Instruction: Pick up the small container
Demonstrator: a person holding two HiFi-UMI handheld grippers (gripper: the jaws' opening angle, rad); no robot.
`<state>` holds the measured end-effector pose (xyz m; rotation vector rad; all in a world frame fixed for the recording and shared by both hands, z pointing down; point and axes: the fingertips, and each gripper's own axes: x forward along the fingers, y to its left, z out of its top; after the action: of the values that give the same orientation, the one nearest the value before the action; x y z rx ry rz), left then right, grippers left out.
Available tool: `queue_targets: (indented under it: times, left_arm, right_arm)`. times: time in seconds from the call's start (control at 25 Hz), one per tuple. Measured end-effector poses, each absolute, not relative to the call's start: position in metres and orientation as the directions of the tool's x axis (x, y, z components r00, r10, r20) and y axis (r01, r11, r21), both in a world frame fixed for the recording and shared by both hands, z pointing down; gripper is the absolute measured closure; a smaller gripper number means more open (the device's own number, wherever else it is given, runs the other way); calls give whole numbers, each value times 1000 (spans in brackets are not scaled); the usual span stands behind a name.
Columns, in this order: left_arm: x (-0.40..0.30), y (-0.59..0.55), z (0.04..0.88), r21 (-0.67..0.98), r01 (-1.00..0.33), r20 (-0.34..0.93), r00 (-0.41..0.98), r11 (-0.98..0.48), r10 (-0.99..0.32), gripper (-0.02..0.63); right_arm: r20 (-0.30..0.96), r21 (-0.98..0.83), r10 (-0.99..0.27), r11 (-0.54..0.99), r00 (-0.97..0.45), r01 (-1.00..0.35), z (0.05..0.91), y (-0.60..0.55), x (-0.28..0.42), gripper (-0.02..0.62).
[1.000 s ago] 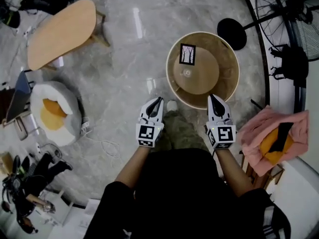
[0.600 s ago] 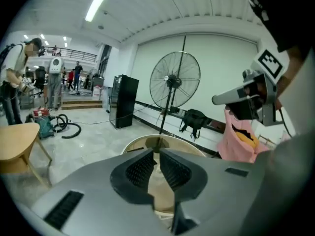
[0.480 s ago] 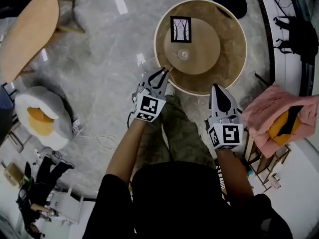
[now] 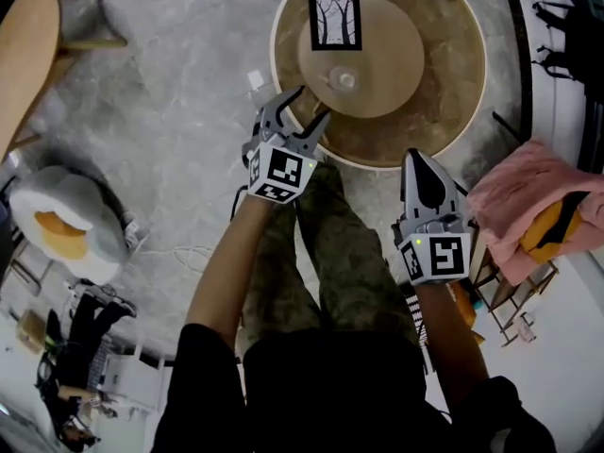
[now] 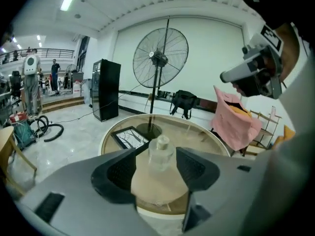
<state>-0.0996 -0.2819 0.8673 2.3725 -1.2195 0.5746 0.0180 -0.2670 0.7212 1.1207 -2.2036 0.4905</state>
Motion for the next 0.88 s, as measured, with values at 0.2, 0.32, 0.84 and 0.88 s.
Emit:
queue_targets:
  times: [0.2,0.32,0.84,0.88]
  left_arm:
    - [-73,-306,904,138,-795,534,562,-591,-631,280]
    - [-61,-314,915,131,-774,534,581,-619,-614,263]
    - [-19,-339,956,53,-683,572,619,-729,-538,230]
    - [-18,-340,956,46,-682,568,619,-730,-542,230]
  right_arm:
    - [684,-62,-574,570,-450,-820,746,-265,20,574]
    - [700,-72,-560,561,-443,-825,755,-260,25,574]
    - [718,-85,-552,536,-425,-840,778,-267,38,574]
    - [720,-87,-550,533,-423,-842,779,-266,40,574]
